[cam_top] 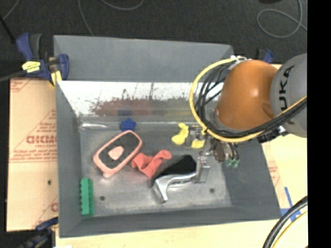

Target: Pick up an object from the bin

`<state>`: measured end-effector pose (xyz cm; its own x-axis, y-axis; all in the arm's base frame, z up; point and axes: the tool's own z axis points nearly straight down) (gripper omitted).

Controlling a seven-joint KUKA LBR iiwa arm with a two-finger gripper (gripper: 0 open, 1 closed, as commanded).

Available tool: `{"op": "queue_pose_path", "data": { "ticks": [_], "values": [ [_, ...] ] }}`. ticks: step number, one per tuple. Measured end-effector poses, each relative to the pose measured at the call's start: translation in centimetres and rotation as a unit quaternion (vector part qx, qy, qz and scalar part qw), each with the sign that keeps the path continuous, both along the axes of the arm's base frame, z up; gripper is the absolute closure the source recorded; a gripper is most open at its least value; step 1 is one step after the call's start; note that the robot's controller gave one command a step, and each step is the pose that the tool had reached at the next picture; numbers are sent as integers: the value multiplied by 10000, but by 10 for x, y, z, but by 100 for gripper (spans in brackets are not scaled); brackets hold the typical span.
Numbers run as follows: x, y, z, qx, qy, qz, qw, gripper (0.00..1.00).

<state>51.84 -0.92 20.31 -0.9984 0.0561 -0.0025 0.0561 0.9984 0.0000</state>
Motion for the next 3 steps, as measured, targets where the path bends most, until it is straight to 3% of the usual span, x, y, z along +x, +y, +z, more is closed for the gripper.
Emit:
{"op": "queue_pose_path", "data": {
  "ticks": [1,2,3],
  "values": [
    [5,-3,-30,-14,-34,374,9993,0],
    [15,-1,-84,1,-49,-312,9995,0],
    [43,-2,-119,2,-57,-1374,9905,100]
  ]
}}
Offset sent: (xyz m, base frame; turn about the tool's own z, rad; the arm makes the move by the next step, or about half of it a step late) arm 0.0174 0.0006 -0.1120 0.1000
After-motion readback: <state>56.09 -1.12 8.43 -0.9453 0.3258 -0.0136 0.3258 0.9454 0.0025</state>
